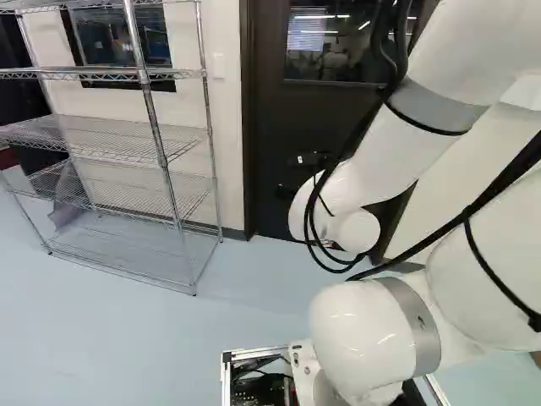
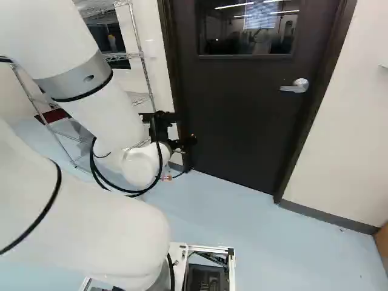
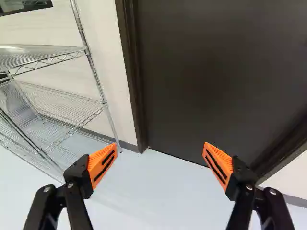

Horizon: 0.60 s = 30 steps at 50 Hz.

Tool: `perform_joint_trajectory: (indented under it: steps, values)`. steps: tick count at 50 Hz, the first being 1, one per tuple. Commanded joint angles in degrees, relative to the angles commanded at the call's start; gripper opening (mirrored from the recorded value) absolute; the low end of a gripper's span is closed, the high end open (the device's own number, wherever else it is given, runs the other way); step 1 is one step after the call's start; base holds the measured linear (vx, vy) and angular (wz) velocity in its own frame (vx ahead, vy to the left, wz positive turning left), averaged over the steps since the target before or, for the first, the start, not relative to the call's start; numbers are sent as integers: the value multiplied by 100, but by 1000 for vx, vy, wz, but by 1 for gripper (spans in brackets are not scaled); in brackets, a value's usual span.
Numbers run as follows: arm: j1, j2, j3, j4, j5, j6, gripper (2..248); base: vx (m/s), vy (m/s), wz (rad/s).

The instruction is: Open the door and move inside

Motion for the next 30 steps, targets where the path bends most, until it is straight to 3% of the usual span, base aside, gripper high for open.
perform_joint_trajectory:
  steps: [6, 30]
  values:
    - [0, 0, 0, 0, 0, 0, 247, 141, -14, -79]
    - [0, 0, 0, 0, 0, 0, 247, 142, -51, -277]
